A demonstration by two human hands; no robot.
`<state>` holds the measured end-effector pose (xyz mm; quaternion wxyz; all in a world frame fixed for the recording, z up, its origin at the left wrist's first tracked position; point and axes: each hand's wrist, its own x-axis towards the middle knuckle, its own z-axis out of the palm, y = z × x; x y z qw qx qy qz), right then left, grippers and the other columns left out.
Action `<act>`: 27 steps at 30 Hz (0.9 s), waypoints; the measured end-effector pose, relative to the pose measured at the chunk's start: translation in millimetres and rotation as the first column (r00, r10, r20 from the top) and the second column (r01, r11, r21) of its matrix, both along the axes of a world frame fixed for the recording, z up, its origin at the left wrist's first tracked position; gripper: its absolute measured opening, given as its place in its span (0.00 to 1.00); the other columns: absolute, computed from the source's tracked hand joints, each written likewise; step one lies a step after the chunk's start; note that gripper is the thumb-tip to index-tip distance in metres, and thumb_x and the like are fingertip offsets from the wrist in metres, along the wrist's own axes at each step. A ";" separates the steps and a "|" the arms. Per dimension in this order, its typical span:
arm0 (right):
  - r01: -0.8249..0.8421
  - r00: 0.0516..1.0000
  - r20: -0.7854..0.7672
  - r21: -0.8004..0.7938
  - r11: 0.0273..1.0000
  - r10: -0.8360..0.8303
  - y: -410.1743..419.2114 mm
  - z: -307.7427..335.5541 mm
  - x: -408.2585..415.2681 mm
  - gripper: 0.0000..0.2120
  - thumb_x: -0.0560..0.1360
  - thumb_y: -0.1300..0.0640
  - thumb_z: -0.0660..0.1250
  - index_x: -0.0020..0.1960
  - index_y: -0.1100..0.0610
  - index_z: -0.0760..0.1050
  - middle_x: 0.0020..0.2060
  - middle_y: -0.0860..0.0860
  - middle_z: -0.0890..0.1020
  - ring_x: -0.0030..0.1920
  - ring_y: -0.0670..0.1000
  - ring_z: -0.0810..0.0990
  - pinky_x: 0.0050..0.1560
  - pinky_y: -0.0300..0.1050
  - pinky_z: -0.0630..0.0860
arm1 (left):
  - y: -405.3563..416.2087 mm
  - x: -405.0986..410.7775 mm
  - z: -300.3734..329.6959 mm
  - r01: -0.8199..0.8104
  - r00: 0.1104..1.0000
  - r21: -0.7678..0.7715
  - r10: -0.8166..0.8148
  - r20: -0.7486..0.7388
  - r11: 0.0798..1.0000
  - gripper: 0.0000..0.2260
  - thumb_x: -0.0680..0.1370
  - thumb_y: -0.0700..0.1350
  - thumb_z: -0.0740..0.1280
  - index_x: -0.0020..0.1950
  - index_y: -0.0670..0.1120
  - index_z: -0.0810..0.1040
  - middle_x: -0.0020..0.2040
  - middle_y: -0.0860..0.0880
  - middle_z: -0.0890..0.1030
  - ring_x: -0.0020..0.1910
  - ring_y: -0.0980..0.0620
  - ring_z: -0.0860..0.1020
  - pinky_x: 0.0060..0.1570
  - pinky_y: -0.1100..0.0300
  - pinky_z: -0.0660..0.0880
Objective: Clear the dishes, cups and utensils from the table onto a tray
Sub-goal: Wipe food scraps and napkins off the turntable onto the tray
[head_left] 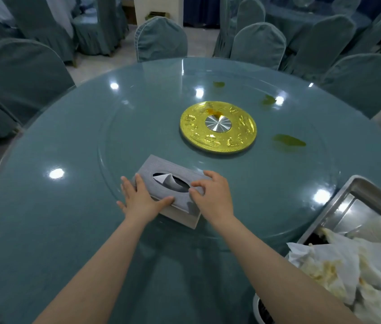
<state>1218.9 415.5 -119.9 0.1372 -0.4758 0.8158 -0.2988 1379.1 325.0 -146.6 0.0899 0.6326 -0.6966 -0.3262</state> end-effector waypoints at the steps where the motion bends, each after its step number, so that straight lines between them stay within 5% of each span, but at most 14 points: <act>1: -0.013 1.000 -0.014 0.019 1.000 0.013 -6.9 0.5 2.1 0.11 0.75 0.49 0.67 0.55 0.50 0.82 0.68 0.50 0.71 0.69 0.51 0.64 0.68 0.44 0.60 | -1.3 -0.9 -2.2 0.026 0.998 0.004 -0.026 0.063 1.000 0.57 0.64 0.68 0.72 0.78 0.49 0.38 0.77 0.44 0.34 0.76 0.46 0.36 0.71 0.38 0.41; 6: -0.058 0.982 -0.168 0.153 0.987 0.083 -40.4 -4.8 13.8 0.11 0.74 0.45 0.66 0.53 0.46 0.83 0.71 0.51 0.67 0.71 0.53 0.60 0.69 0.48 0.61 | -1.7 -5.2 -8.4 0.067 0.994 0.036 -0.070 0.089 0.997 0.59 0.64 0.69 0.70 0.77 0.46 0.35 0.77 0.45 0.33 0.76 0.44 0.35 0.71 0.39 0.42; 10: -0.086 0.943 -0.293 0.242 0.966 0.158 -63.0 -6.7 19.0 0.12 0.75 0.50 0.65 0.51 0.53 0.83 0.69 0.50 0.69 0.70 0.53 0.62 0.68 0.48 0.62 | 0.3 -6.1 -10.2 0.076 0.992 0.039 -0.080 0.097 0.996 0.59 0.65 0.69 0.69 0.76 0.46 0.33 0.76 0.44 0.32 0.75 0.43 0.34 0.71 0.39 0.42; 13: 0.002 0.998 0.070 -0.040 0.999 0.001 -65.1 3.8 17.1 0.08 0.75 0.56 0.63 0.48 0.57 0.79 0.54 0.51 0.80 0.55 0.51 0.75 0.53 0.43 0.68 | -1.6 -4.9 -10.1 0.090 0.990 0.048 -0.095 0.109 0.995 0.58 0.65 0.70 0.68 0.76 0.46 0.33 0.76 0.44 0.31 0.75 0.43 0.33 0.71 0.39 0.41; 16: 0.366 0.853 0.473 -0.239 0.900 -0.222 -59.6 21.2 1.0 0.03 0.77 0.58 0.59 0.48 0.56 0.70 0.39 0.47 0.76 0.40 0.49 0.73 0.40 0.43 0.66 | -6.1 -2.9 -8.7 0.104 0.987 0.064 -0.111 0.112 0.992 0.59 0.65 0.70 0.68 0.76 0.46 0.32 0.76 0.44 0.30 0.75 0.43 0.32 0.71 0.39 0.40; 22: 0.610 0.725 0.597 -0.323 0.723 -0.345 -48.6 43.2 -37.6 0.03 0.79 0.57 0.57 0.51 0.55 0.68 0.39 0.44 0.73 0.39 0.40 0.72 0.35 0.35 0.65 | -15.9 4.8 -5.9 0.119 0.986 0.080 -0.127 0.110 0.990 0.58 0.66 0.69 0.69 0.76 0.48 0.32 0.76 0.46 0.30 0.75 0.44 0.31 0.71 0.39 0.39; 27: 0.351 0.769 0.614 -0.175 0.920 -0.176 -46.7 45.1 -31.9 0.08 0.75 0.61 0.61 0.51 0.56 0.77 0.40 0.46 0.78 0.38 0.44 0.74 0.38 0.39 0.71 | -25.9 9.4 -4.1 0.128 0.984 0.088 -0.138 0.115 0.988 0.58 0.66 0.69 0.69 0.76 0.48 0.32 0.76 0.46 0.29 0.75 0.45 0.32 0.71 0.39 0.40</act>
